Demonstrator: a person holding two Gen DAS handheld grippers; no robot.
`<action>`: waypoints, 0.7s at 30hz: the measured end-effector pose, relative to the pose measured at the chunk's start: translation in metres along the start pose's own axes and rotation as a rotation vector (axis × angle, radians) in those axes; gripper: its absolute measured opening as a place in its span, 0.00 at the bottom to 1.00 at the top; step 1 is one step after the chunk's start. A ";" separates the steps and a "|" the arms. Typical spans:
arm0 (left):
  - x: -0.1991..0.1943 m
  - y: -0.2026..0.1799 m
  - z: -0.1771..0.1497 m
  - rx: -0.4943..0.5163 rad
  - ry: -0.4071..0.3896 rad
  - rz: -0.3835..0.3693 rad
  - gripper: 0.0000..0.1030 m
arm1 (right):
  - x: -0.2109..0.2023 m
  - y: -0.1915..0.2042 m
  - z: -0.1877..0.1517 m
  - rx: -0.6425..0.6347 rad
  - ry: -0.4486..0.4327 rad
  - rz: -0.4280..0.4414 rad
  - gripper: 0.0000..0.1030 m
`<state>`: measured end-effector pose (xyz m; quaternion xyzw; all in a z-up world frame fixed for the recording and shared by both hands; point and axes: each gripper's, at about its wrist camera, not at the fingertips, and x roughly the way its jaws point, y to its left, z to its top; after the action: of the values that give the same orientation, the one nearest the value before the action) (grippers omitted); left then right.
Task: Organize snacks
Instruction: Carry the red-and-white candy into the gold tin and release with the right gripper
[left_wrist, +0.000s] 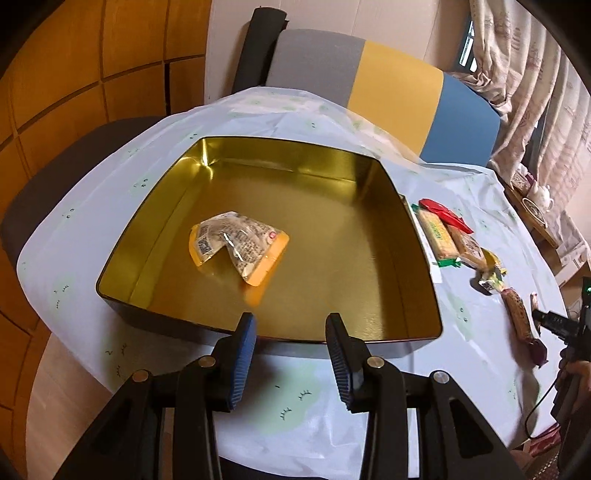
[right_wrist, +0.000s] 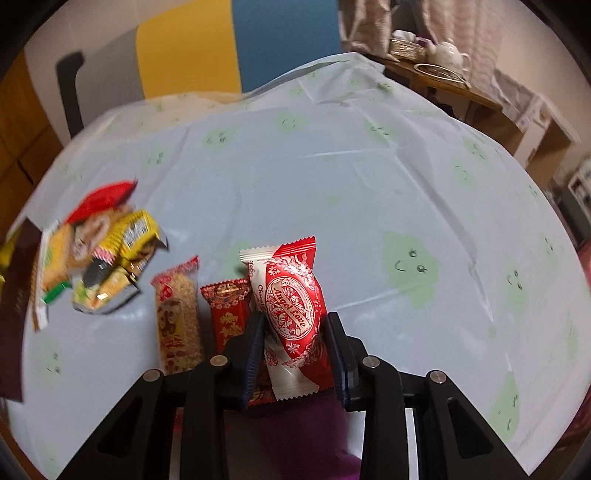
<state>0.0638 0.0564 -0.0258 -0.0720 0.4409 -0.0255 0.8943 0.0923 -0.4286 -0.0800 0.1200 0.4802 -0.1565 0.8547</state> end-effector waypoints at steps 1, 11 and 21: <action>-0.002 -0.002 0.000 0.008 -0.012 0.002 0.38 | -0.007 -0.001 0.001 0.017 -0.018 0.015 0.32; -0.006 0.004 -0.006 -0.004 -0.014 0.006 0.38 | -0.049 0.083 -0.009 -0.172 -0.091 0.165 0.32; -0.016 0.021 -0.010 -0.033 -0.029 0.037 0.38 | -0.095 0.243 -0.036 -0.436 -0.083 0.470 0.32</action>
<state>0.0460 0.0773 -0.0226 -0.0792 0.4297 -0.0008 0.8995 0.1103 -0.1768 -0.0037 0.0350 0.4262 0.1470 0.8919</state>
